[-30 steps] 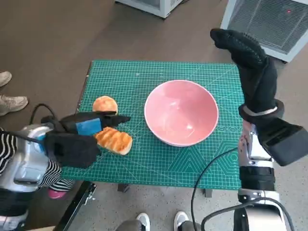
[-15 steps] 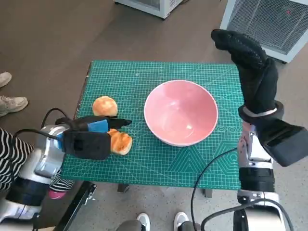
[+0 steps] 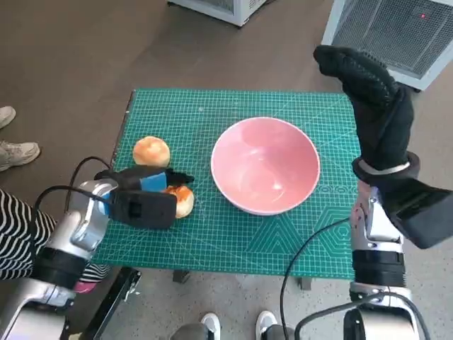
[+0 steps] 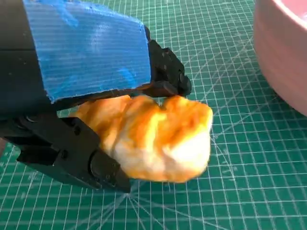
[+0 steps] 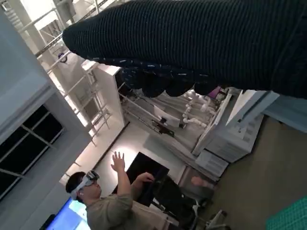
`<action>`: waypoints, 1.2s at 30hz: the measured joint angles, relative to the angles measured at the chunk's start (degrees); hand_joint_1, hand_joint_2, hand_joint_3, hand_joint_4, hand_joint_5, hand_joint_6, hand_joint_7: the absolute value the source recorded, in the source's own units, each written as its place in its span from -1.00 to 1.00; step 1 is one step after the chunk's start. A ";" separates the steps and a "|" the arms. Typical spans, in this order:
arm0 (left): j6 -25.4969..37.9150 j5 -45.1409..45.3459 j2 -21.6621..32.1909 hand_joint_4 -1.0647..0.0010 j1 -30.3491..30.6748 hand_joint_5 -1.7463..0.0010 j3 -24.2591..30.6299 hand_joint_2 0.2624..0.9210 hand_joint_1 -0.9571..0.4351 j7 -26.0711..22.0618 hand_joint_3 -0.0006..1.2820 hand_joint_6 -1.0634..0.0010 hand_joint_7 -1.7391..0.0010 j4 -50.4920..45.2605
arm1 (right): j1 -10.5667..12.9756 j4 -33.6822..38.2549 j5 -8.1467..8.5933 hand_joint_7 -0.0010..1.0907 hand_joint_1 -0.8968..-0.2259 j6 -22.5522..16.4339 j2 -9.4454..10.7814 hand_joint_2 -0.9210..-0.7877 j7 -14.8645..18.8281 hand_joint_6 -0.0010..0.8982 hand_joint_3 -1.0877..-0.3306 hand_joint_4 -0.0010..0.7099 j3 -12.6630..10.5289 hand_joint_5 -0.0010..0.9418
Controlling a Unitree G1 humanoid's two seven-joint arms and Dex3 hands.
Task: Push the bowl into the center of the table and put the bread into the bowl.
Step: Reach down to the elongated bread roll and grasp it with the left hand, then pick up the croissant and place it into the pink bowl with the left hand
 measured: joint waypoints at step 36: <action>1.53 -17.34 3.14 -0.48 -2.35 -0.18 16.13 0.88 0.38 -7.40 -0.88 -0.25 -0.34 -35.14 | 0.12 -0.70 0.00 0.02 -0.46 1.06 -0.24 -1.00 -0.14 -1.00 -0.05 -0.51 -0.13 -0.98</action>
